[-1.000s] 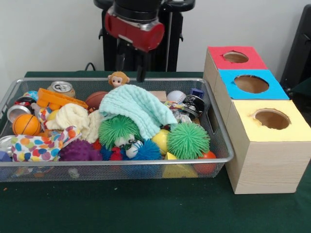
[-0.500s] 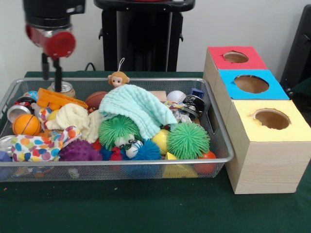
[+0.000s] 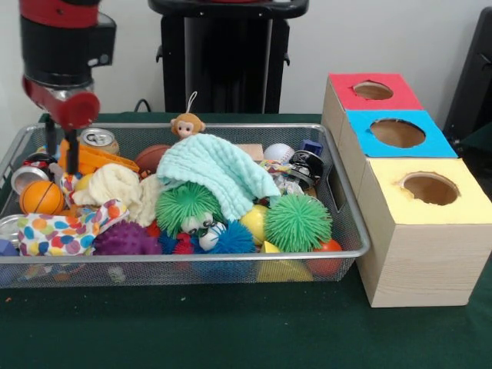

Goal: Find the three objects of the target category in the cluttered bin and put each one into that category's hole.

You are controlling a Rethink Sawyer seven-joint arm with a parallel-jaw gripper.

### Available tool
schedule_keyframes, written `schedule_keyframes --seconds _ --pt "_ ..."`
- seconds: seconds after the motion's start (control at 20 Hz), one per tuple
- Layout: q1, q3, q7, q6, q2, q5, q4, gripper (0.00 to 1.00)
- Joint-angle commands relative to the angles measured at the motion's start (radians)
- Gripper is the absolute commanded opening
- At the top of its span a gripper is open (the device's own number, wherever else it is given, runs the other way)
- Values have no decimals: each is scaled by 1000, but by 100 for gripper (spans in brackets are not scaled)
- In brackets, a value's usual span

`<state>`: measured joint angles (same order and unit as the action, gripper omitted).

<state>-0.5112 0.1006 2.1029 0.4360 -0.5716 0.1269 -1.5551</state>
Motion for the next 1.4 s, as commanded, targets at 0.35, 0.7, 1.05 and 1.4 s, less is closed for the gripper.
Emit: schedule_keyframes --seconds 0.35,0.7,1.05,1.4 --pt "203 20 188 -164 147 -20 30 100" --pt "122 -38 121 -200 187 -32 50 100" --pt "19 -119 5 -11 7 -47 -30 100" --pt "-39 -147 -22 48 -74 -23 -82 100"
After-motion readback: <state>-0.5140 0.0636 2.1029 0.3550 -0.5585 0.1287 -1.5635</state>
